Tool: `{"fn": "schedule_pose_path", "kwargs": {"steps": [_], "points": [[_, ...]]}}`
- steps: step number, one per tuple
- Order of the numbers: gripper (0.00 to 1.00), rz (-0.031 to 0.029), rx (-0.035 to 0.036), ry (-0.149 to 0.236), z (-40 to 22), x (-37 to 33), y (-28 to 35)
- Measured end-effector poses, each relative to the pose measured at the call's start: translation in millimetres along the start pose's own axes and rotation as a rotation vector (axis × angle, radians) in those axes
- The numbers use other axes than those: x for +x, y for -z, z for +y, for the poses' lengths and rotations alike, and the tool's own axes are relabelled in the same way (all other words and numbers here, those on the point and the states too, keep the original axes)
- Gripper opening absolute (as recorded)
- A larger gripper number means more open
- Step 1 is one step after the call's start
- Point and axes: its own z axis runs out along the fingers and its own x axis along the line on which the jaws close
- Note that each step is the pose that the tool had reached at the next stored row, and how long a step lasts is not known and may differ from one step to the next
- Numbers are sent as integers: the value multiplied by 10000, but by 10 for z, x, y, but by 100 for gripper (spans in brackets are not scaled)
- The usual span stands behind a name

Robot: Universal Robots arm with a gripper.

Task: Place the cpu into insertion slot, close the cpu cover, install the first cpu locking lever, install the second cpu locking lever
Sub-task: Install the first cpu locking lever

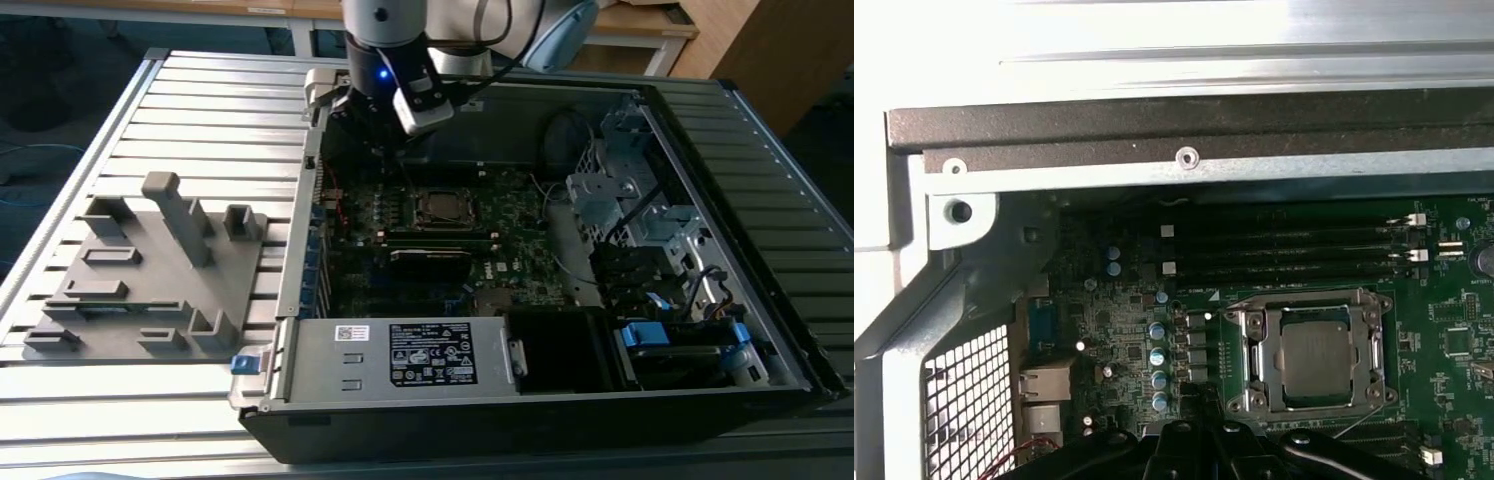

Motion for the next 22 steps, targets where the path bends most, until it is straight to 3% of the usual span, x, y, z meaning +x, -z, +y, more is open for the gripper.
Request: {"fn": "schedule_pose_path", "kwargs": {"steps": [14,22], "points": [[11,0,-4,1,24,18,-11],[11,4,-61,-1,41,21,-18]]}}
